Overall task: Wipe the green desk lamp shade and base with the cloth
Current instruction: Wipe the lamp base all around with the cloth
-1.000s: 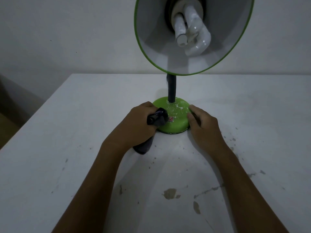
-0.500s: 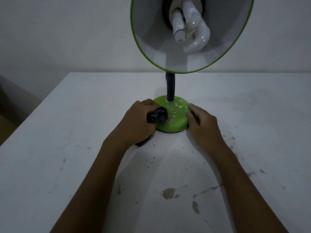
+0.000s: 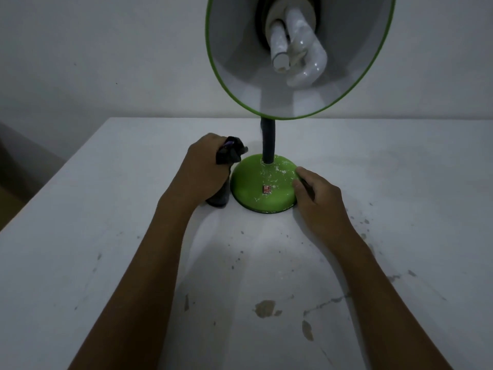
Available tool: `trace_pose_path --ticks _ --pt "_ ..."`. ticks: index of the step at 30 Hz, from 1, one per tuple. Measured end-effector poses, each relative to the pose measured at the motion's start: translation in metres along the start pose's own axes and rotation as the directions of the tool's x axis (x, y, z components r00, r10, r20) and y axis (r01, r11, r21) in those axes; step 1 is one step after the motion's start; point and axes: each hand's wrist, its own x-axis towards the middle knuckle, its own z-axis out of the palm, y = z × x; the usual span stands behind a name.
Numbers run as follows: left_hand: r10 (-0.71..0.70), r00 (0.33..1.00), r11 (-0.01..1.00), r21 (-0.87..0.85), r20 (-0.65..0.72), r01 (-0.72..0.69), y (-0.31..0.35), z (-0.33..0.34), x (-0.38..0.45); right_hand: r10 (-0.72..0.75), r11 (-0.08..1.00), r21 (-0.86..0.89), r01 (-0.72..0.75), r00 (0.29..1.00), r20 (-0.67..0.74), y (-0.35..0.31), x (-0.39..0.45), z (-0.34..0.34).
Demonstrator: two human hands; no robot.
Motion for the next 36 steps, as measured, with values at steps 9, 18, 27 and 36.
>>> trace_pose_path --ticks 9,18,27,36 --pt "0.062 0.981 0.994 0.074 0.182 -0.076 0.001 0.018 0.006 -0.001 1.000 0.030 0.001 1.000 0.001 -0.003 -0.002 -0.001" --pt "0.074 0.977 0.996 0.023 0.202 -0.081 0.003 0.000 0.003 0.004 1.000 0.025 -0.004 1.000 -0.003 0.001 0.001 0.002" --pt "0.025 0.995 0.990 0.137 0.100 -0.039 0.010 0.039 0.010 0.027 1.000 0.004 -0.027 1.000 0.005 0.003 0.002 0.003" --pt "0.103 0.989 0.992 0.067 0.104 -0.110 -0.008 0.026 0.019 0.025 1.000 0.005 -0.025 1.000 -0.002 0.002 0.001 0.003"
